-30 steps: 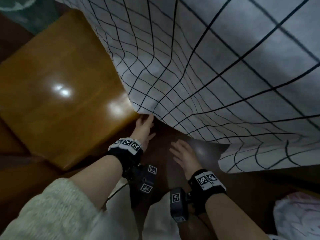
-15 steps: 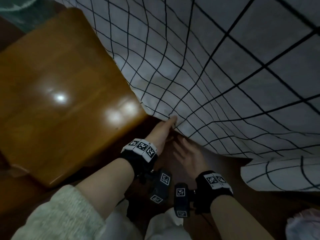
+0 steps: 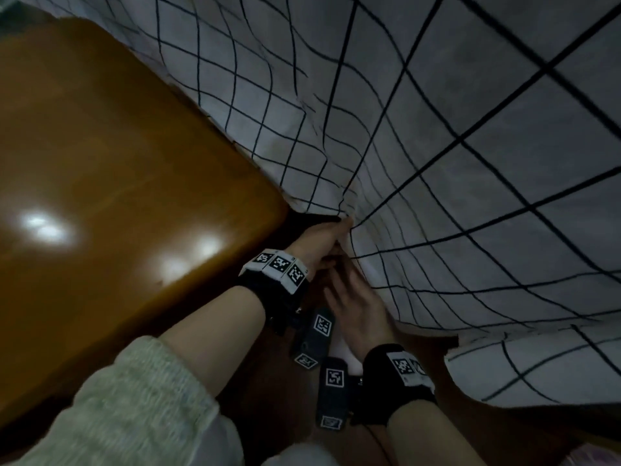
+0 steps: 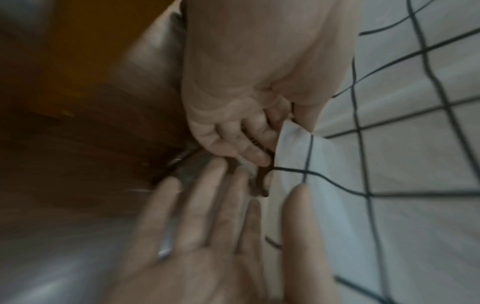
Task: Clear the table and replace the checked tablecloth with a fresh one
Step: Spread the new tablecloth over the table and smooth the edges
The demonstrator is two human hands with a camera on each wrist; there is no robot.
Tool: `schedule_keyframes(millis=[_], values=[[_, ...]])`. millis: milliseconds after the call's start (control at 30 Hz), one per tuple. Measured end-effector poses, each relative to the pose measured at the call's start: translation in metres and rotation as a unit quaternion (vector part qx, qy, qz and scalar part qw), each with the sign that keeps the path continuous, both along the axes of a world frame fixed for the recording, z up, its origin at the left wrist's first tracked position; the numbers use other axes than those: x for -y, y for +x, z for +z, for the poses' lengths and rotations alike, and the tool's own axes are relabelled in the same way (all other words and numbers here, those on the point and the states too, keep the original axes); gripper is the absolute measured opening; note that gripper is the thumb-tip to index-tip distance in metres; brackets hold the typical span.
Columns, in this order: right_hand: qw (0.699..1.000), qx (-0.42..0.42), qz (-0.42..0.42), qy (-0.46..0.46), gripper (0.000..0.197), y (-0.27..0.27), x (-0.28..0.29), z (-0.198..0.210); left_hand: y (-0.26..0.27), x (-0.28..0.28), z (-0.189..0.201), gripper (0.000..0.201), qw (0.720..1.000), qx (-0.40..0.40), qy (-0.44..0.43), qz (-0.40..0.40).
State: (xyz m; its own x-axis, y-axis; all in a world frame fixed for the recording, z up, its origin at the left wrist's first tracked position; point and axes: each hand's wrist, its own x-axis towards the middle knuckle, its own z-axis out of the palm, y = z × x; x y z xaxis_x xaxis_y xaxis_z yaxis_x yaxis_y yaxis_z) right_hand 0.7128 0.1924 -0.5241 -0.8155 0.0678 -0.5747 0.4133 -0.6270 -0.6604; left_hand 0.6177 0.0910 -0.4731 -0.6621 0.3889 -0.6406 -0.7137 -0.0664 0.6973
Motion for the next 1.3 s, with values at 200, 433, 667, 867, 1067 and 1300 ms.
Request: schedule_keyframes(millis=[200, 433, 667, 867, 1067, 1300], values=[[0.997, -0.06, -0.048, 0.021, 0.053, -0.011, -0.003, -0.026, -0.01, -0.007, -0.044, 0.047, 0.992, -0.064, 0.094, 0.058], [0.987, -0.157, -0.04, -0.004, 0.042, -0.013, 0.005, -0.04, -0.018, 0.014, -0.062, 0.024, 0.97, -0.1, 0.216, 0.042], [0.982, -0.177, -0.069, -0.019, 0.031, -0.012, 0.01, -0.036, -0.002, 0.016, -0.076, 0.046, 0.96, -0.09, 0.239, 0.114], [0.987, -0.146, -0.069, 0.021, 0.023, -0.012, -0.003, -0.049, -0.004, 0.024, -0.082, 0.014, 0.979, -0.117, 0.145, 0.08], [0.984, -0.162, -0.062, 0.048, 0.05, -0.009, -0.009, -0.042, -0.006, 0.018, -0.094, 0.01, 0.977, -0.12, 0.171, 0.044], [0.987, -0.124, -0.077, 0.068, 0.022, 0.005, -0.006, -0.046, 0.002, 0.002, -0.108, 0.007, 0.97, -0.107, 0.217, -0.01]])
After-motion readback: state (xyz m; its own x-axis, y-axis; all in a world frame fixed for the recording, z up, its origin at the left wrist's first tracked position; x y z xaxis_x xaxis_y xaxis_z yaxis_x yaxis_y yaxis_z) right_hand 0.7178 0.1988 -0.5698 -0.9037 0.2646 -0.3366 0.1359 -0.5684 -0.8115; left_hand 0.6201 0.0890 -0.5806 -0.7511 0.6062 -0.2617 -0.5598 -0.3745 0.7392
